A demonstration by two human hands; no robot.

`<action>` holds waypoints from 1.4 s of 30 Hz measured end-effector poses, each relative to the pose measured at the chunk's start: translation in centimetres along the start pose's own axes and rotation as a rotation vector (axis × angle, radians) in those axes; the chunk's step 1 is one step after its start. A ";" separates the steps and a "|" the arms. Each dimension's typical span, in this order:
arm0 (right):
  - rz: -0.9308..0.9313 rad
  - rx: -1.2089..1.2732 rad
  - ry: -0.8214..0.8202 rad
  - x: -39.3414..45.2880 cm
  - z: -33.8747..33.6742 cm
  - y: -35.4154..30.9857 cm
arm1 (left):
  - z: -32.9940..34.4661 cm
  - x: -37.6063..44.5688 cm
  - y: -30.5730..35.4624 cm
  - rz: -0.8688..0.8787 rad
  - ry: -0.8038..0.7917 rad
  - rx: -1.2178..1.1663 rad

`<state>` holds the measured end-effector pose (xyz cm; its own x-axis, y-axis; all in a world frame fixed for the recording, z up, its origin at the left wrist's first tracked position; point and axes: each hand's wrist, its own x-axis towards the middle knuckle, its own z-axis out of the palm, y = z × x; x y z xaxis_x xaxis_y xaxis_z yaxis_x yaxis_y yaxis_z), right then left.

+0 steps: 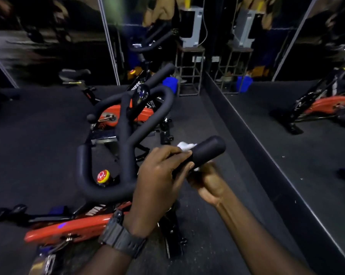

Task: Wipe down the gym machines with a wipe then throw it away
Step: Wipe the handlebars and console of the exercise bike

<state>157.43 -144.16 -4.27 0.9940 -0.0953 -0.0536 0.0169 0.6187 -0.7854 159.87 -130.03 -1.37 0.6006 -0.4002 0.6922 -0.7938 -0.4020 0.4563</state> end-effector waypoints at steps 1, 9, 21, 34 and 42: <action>0.062 -0.081 -0.029 0.2 -0.2 0.4 | 0.0 -0.1 0.2 -0.009 0.008 0.015; 0.155 -0.493 -0.371 5.6 -4.9 -2.5 | 1.0 -2.7 2.0 -0.154 0.229 0.196; 0.196 -0.854 -1.068 10.6 -0.3 -2.7 | 4.4 -3.7 5.4 -0.362 0.418 0.398; -0.382 -0.807 -1.229 13.0 1.9 3.5 | 6.4 -4.7 3.6 -0.728 0.708 0.683; -0.606 -0.861 -1.673 15.5 4.6 1.8 | 9.9 -2.1 4.6 -0.972 1.058 0.715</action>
<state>173.39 -140.94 -3.67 -0.0213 0.9080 0.4184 0.7973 0.2678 -0.5408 155.91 -139.19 -6.31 0.2525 0.8252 0.5053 0.2198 -0.5575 0.8005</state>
